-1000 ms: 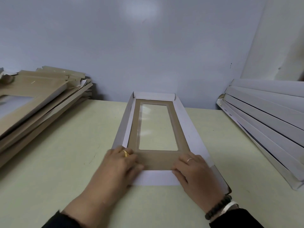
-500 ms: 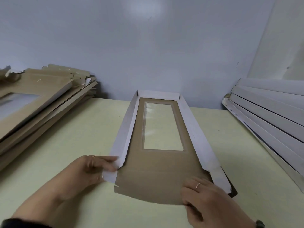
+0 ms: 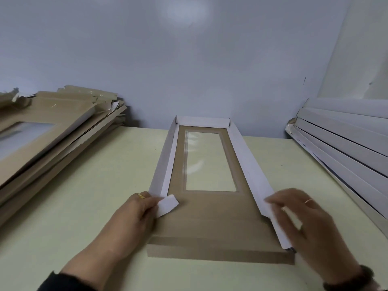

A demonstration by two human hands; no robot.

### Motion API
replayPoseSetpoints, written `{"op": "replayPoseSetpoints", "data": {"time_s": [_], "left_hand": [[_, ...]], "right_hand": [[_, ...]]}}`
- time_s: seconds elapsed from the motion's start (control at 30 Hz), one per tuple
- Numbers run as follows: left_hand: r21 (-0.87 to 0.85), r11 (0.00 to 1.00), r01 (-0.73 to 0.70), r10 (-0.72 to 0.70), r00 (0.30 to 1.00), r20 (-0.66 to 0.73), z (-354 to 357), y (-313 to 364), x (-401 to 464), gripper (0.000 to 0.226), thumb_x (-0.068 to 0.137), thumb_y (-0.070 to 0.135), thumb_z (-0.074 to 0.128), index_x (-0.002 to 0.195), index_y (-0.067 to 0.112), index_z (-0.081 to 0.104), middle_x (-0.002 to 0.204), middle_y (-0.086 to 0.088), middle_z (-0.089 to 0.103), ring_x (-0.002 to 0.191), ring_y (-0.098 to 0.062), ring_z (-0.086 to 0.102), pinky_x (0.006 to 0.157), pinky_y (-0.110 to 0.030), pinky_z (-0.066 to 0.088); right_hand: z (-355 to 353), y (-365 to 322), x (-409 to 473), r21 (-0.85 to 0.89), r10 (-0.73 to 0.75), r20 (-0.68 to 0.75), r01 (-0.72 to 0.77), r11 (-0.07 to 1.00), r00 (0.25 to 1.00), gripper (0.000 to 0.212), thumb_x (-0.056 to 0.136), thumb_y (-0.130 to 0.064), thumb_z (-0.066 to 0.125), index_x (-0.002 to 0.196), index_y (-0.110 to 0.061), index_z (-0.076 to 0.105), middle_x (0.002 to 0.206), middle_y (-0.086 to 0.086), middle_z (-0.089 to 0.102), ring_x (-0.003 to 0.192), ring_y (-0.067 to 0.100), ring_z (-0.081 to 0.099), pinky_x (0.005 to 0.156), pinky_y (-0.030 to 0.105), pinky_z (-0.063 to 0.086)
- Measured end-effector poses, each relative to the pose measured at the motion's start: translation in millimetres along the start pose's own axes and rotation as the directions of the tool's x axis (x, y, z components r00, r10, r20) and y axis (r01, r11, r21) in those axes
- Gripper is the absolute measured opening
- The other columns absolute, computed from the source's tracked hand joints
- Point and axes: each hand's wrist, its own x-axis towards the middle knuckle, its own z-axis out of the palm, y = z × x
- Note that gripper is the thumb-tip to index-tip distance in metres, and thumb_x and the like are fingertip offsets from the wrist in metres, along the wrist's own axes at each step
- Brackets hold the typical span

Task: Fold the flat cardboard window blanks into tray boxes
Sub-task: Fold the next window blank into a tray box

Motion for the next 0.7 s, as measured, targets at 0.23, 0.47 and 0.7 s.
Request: {"op": "replayPoseSetpoints", "data": {"time_s": [0.23, 0.47, 0.7], "left_hand": [[0.177, 0.983, -0.04, 0.038, 0.999, 0.012, 12, -2, 3, 0.055, 0.094, 0.0, 0.035, 0.125, 0.044, 0.049, 0.091, 0.035, 0.031, 0.092, 0.005, 0.036, 0.077, -0.003, 0.029], [0.133, 0.991, -0.013, 0.011, 1.0, 0.014, 10, -7, 1, 0.052, 0.096, 0.001, 0.036, 0.12, 0.045, 0.051, 0.09, 0.029, 0.037, 0.091, 0.001, 0.041, 0.074, -0.005, 0.032], [0.09, 0.996, -0.008, 0.008, 1.0, 0.008, 9, -7, 1, 0.059, 0.094, -0.002, 0.038, 0.106, 0.056, 0.045, 0.09, 0.027, 0.04, 0.094, 0.008, 0.043, 0.073, -0.004, 0.033]], "right_hand": [[-2, 41, -11, 0.197, 0.346, 0.303, -0.413, 0.889, 0.888, 0.076, 0.072, 0.03, 0.045, 0.078, -0.04, 0.073, 0.113, -0.039, 0.051, 0.106, -0.015, 0.047, 0.088, 0.001, 0.035], [-17, 52, -10, 0.364, 0.461, 0.443, -0.624, 0.691, 0.769, 0.039, 0.078, 0.016, 0.058, 0.072, -0.018, 0.078, 0.099, -0.025, 0.068, 0.091, -0.009, 0.062, 0.07, 0.0, 0.042], [-17, 43, -13, 0.475, 0.559, 0.459, -0.723, 0.502, 0.69, 0.025, 0.087, -0.003, 0.057, 0.081, -0.017, 0.076, 0.074, -0.003, 0.072, 0.065, 0.006, 0.065, 0.059, 0.015, 0.049]]}}
